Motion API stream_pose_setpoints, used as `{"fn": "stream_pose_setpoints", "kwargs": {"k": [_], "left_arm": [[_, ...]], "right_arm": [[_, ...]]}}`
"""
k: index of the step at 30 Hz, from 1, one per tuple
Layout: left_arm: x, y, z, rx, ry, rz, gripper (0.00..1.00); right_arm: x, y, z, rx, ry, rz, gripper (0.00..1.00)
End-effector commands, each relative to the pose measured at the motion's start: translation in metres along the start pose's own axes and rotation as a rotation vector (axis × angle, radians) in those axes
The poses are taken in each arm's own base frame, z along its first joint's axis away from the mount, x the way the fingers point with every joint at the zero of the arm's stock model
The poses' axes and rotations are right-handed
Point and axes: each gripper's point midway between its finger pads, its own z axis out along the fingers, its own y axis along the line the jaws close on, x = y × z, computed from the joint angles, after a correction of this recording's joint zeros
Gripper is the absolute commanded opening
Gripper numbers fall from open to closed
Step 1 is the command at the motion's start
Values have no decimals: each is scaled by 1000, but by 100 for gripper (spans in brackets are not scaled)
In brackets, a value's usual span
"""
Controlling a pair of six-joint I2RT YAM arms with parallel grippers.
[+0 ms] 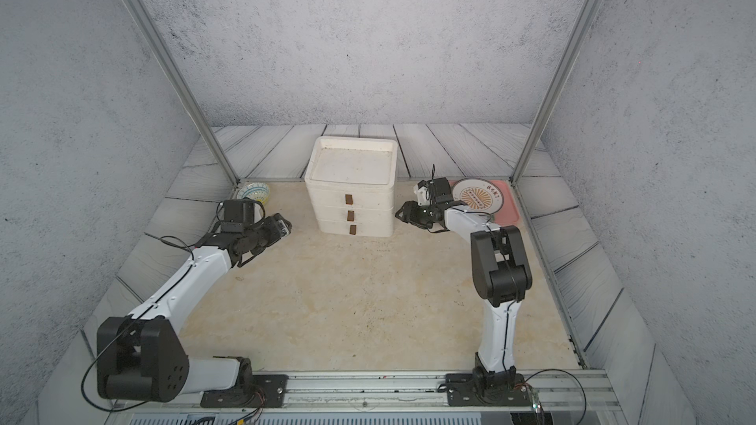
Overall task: Please put the sticky notes in the drawer by color
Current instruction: Reset both arms
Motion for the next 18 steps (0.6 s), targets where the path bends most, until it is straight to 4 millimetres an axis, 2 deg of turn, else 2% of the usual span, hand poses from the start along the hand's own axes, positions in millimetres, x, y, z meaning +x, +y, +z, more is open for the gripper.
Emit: {"fn": "stream_pose_setpoints", "kwargs": {"k": [1, 4, 7, 11, 13, 14, 16, 18], "left_arm": [[-12, 23, -12, -108, -83, 79, 79], [-24, 36, -23, -178, -174, 191, 79], [-32, 47, -32, -224, -303, 309, 78], [-27, 68, -35, -269, -462, 394, 78], [-19, 78, -29, -273, -493, 396, 86], [-14, 81, -24, -264, -503, 417, 86], [-10, 85, -17, -261, -520, 446, 87], [-6, 88, -7, -245, -528, 436, 89]], "right_arm": [[-4, 1, -57, 147, -69, -121, 60], [6, -6, -98, 263, -138, -167, 62], [16, -17, -142, 393, -264, -221, 71], [32, -56, -197, 640, -483, -203, 83], [38, -68, -214, 713, -579, -218, 90], [41, -73, -220, 736, -634, -224, 98], [45, -83, -228, 780, -727, -239, 99], [55, -99, -234, 854, -750, -246, 99]]}}
